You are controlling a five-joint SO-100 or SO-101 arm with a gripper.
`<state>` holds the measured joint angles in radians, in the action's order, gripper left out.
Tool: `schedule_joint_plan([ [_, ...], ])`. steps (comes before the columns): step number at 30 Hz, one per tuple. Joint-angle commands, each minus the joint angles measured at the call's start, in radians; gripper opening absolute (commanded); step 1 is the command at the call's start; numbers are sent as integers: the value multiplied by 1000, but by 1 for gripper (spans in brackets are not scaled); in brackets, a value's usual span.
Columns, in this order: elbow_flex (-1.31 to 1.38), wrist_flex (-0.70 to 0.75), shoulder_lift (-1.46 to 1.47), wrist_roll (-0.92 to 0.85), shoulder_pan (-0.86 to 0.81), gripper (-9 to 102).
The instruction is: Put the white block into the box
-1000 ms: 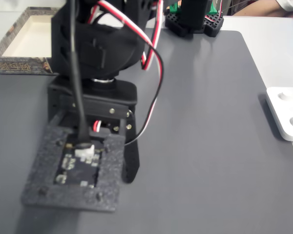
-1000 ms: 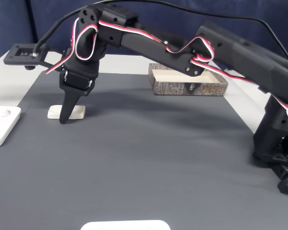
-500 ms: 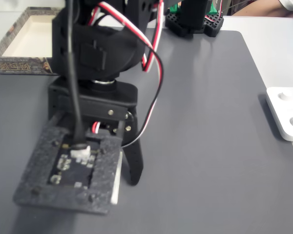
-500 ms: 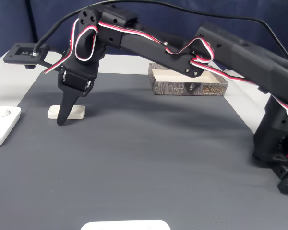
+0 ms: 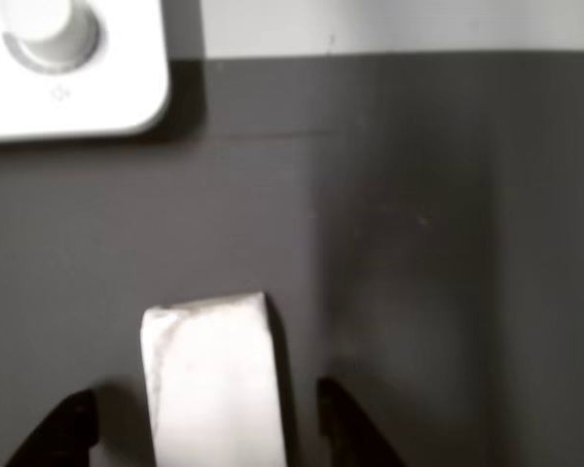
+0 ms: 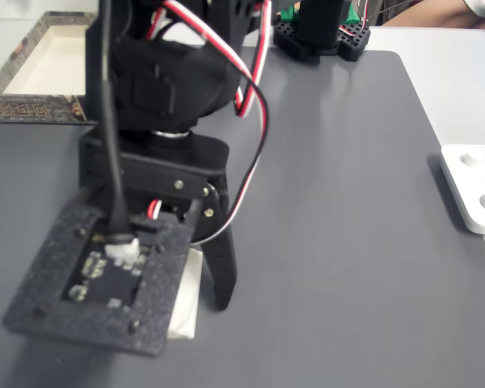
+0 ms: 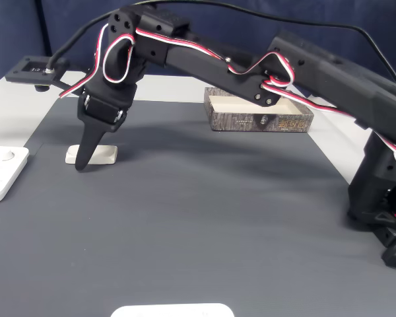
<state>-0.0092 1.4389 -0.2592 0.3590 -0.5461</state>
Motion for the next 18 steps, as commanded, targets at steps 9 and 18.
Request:
schedule_joint_plan([
  [9, 67, 26, -52, -14, -12, 31],
  [18, 80, 26, -57, -52, -8, 31],
])
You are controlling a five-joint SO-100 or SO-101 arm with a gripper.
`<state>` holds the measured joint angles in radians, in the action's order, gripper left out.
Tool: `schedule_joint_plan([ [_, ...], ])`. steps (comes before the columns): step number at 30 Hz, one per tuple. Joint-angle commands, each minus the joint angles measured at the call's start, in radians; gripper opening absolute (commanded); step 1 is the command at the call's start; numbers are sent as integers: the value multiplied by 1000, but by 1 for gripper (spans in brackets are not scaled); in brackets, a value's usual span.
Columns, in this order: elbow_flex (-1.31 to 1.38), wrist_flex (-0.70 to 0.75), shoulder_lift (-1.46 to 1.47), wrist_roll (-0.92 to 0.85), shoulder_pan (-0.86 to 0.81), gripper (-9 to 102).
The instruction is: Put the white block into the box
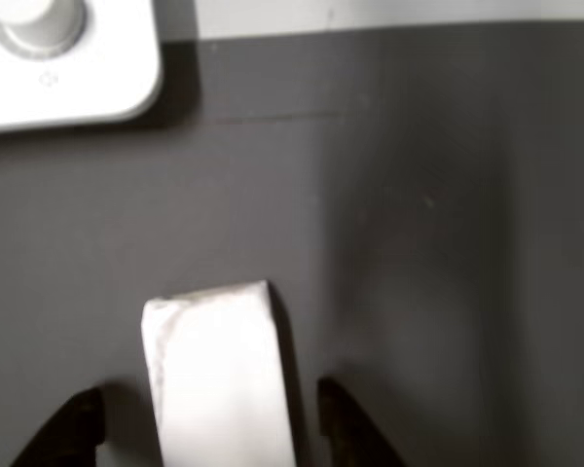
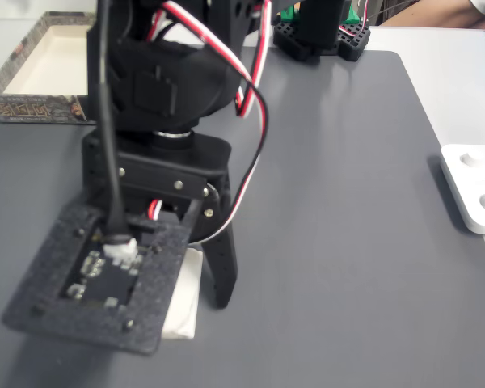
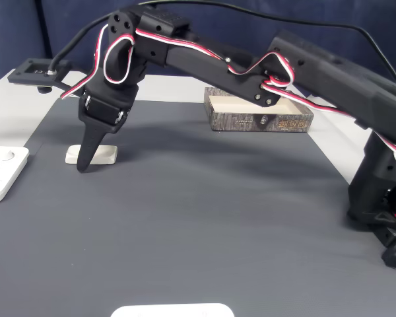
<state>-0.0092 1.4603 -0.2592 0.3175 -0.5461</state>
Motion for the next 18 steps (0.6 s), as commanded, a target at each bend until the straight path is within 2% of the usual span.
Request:
schedule_joint_plan([
  [1, 81, 5, -57, -12, -8, 31],
  [18, 89, 23, -57, -41, -6, 25],
])
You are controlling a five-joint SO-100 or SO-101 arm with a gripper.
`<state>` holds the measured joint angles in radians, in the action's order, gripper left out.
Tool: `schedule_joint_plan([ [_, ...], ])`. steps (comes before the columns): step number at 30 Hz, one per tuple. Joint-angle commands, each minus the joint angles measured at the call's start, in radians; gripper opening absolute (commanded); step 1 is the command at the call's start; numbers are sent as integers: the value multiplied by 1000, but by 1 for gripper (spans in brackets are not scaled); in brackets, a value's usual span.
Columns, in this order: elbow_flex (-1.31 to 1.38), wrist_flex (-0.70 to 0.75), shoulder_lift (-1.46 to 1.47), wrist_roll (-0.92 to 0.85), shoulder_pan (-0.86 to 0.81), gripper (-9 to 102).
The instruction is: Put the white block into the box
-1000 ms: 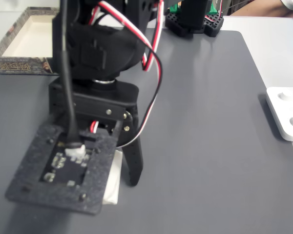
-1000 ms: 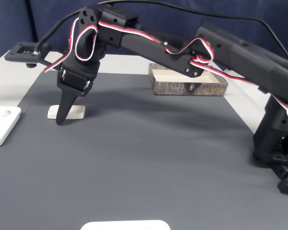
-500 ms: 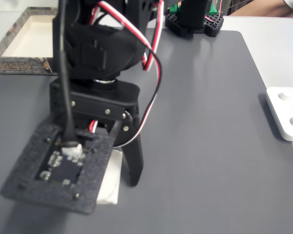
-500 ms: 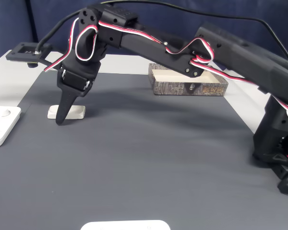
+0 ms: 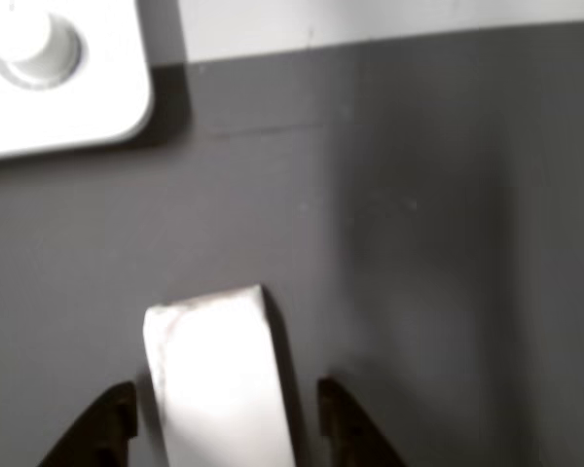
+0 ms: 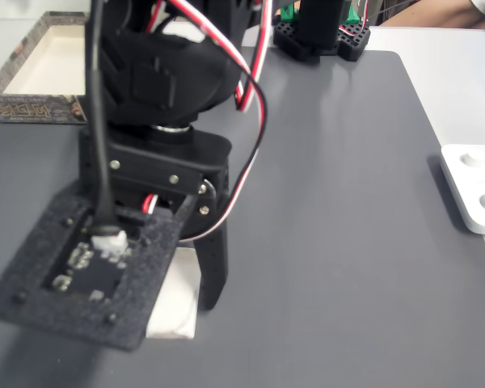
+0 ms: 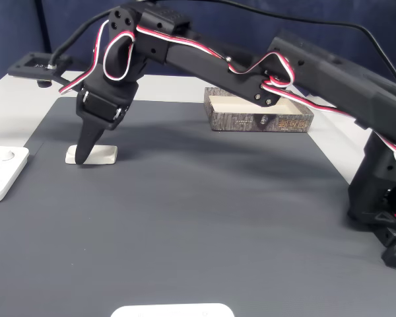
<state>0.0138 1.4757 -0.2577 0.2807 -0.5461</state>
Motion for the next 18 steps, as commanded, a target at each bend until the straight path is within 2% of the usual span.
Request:
schedule_joint_plan([
  [1, 66, 9, -58, -2, -5, 25],
  [18, 77, 83, -49, 49, -2, 24],
])
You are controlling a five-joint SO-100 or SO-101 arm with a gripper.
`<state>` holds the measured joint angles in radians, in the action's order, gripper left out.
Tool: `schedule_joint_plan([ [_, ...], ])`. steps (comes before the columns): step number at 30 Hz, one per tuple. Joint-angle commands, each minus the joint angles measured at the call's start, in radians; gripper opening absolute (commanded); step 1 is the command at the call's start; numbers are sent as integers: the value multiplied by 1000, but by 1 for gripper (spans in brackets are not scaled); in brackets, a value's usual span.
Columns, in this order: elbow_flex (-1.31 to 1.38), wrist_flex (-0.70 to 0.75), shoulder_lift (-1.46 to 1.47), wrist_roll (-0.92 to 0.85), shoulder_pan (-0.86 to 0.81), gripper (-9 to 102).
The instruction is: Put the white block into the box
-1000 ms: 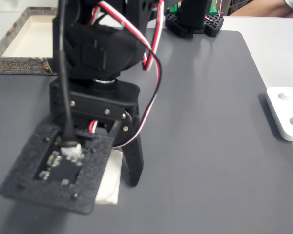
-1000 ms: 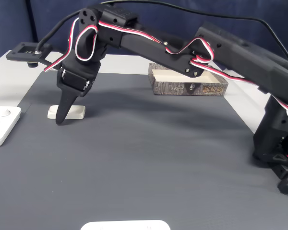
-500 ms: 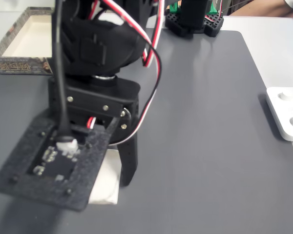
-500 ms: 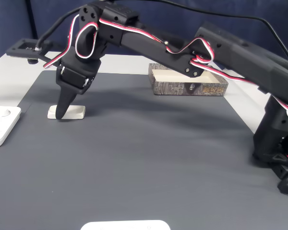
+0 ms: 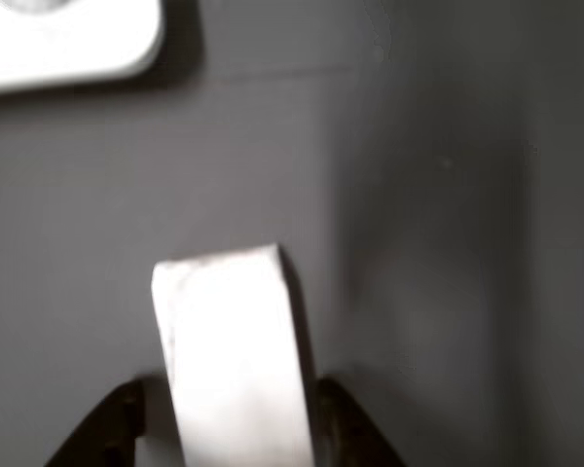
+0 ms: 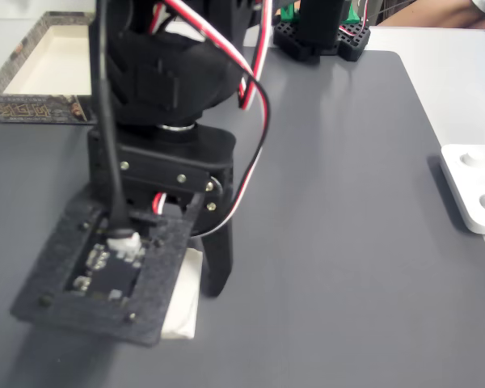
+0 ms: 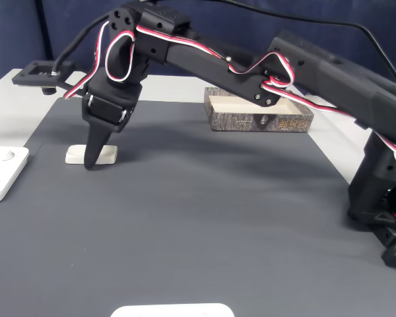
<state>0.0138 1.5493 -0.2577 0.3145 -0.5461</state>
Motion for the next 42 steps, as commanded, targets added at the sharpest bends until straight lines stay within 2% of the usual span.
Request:
schedule_joint_plan([
  [1, 80, 6, -49, 15, -2, 23],
  [42, 121, -11, 14, 21, 15, 21],
])
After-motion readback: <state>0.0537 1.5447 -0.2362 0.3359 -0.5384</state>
